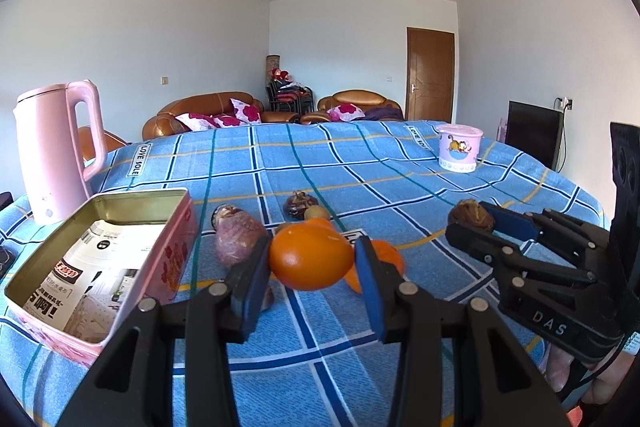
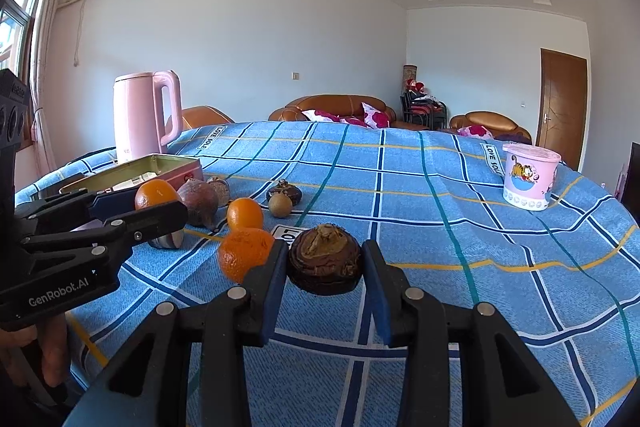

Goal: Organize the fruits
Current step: 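Lift the small orange with the left gripper while the right gripper lifts the mangosteen, then lower the orange into the tin box and open the left gripper while the right releases the mangosteen there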

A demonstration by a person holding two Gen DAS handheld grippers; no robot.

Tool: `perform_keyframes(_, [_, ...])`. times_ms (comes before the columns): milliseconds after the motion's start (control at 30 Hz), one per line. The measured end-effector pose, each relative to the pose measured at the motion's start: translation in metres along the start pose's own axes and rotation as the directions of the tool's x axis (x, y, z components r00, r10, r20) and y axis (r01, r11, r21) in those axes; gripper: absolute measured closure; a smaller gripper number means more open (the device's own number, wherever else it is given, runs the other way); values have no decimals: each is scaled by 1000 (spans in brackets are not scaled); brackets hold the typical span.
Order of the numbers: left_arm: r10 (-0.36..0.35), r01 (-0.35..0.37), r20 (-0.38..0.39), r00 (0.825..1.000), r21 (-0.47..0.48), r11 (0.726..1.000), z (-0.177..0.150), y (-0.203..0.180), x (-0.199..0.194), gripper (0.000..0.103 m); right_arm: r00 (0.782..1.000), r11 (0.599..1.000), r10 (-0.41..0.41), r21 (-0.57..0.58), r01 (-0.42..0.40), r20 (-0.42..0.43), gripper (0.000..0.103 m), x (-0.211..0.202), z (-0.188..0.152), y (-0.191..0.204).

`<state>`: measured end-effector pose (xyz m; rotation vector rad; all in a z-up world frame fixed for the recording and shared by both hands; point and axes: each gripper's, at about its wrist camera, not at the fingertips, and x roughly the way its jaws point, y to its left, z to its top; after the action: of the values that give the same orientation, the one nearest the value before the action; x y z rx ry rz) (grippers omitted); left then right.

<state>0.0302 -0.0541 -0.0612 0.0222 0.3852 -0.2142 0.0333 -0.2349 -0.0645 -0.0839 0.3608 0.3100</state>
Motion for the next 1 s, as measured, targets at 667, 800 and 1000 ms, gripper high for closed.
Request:
perform_keyframes(667, [208,-212,-44,977,-135,968,15,96,-23,59,972,970,232,-62,-233,-35,63,21,75,72])
perform_keyframes(800, [236,-241,-49,971,-150,959,17,113,-25,59,967,962,252,-94,-255,-48,63,31,87,89])
perform_keyframes(1000, [253,-261,-67,965,-153,953,22,134,-21,59,958,951,278,-123,-285,-66,63,49,103,111])
